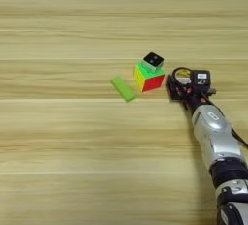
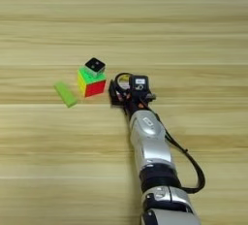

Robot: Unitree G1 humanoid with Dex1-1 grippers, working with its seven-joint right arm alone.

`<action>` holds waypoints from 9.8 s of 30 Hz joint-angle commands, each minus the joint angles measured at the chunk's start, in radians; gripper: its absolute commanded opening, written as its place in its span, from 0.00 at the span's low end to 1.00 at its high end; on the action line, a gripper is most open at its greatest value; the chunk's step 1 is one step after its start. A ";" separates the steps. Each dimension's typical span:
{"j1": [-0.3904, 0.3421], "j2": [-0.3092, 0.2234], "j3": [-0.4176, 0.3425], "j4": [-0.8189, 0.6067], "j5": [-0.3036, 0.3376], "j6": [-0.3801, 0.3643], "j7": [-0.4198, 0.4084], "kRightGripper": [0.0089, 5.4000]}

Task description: Move the objects on the table

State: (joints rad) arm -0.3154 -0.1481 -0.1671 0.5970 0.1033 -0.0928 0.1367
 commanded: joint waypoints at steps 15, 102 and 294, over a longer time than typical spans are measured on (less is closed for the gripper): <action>-0.009 -0.033 -0.005 -0.304 -0.009 0.025 -0.035 0.75; 0.065 0.178 0.445 -0.424 -0.071 0.230 0.208 0.75; 0.108 0.020 0.158 -0.583 -0.059 0.180 0.110 0.99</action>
State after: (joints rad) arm -0.1132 -0.1141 0.0133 0.0073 0.0361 0.1323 0.2642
